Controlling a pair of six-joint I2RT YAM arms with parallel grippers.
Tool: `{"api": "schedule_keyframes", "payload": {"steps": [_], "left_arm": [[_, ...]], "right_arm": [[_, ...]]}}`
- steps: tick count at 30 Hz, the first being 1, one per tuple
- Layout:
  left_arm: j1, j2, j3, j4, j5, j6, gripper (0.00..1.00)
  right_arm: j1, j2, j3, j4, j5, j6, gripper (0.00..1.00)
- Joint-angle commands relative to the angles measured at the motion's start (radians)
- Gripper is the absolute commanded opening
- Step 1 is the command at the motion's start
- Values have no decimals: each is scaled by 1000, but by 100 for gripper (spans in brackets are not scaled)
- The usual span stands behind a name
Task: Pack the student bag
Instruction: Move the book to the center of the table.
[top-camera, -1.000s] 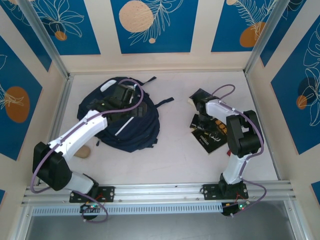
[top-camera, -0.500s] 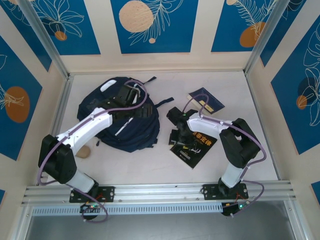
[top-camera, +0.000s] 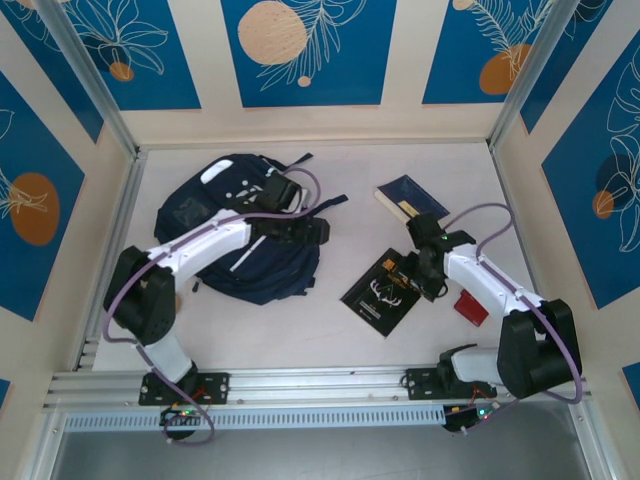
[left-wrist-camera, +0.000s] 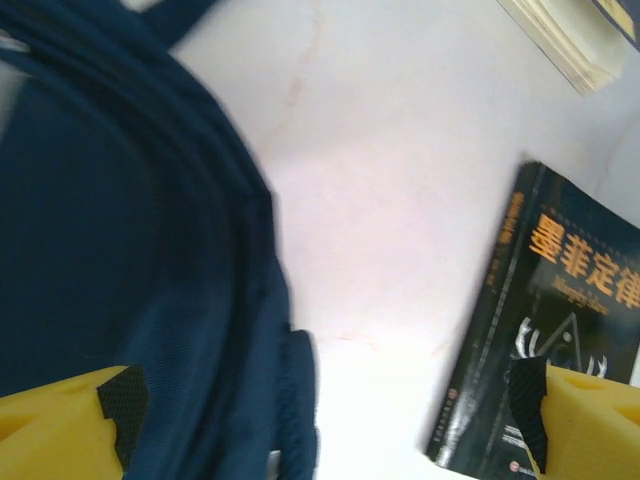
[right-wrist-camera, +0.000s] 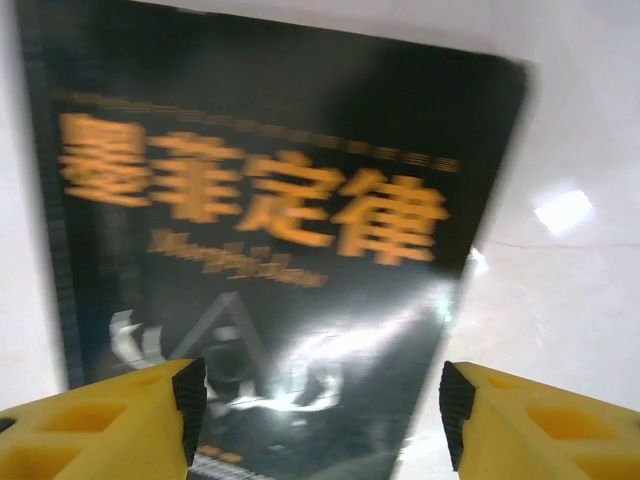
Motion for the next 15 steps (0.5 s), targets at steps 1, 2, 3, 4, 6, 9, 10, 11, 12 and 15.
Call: {"api": "schedule_keyframes", "payload": {"steps": [1,2,3,4,6,9,10,11,12,15], "left_arm": [[-62,64,66,10,60,-8,93],[-75,86,80,9,69,-7,92],[-91,111,97,7,78,-6,90],[-104,134,113,3,79,-9,88],[-129,172,139,2,83,-16,85],[-152,225,173,-3,97,-25,81],[-159,240,184,-7,104,-26,79],[-162,253,193,-8,108,-28,78],[-167,265,199,-8,110,-32,76],[-173,299,211,9,142,-35,66]], "right_arm": [[-47,-23,-53,2,-44,2,63],[-57,-19,-66,22,-63,-4,61],[-63,-10,-81,44,-80,-7,59],[-65,-2,-92,59,-89,-6,57],[-66,21,-105,82,-93,-3,56],[-65,53,-111,113,-102,-7,52],[-65,62,-111,123,-106,-11,51],[-64,69,-109,132,-107,-14,50],[-63,76,-110,140,-110,-18,49],[-69,101,-108,178,-144,-42,47]]}}
